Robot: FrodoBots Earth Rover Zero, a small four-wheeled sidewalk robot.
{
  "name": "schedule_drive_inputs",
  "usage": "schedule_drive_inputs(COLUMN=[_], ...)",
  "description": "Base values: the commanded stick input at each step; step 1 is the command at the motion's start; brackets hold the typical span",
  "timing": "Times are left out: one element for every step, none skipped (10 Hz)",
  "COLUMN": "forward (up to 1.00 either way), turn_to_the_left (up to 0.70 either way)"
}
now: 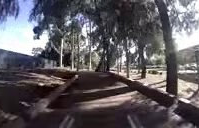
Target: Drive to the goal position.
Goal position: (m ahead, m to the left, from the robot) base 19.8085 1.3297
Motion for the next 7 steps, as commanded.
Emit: schedule_drive_inputs(forward=[1.00, 1.00, 1.00, 1.00, 1.00, 1.00, 1.00], turn_to_the_left=[0.00, 0.00, 0.00, 0.00, 0.00, 0.00, 0.00])
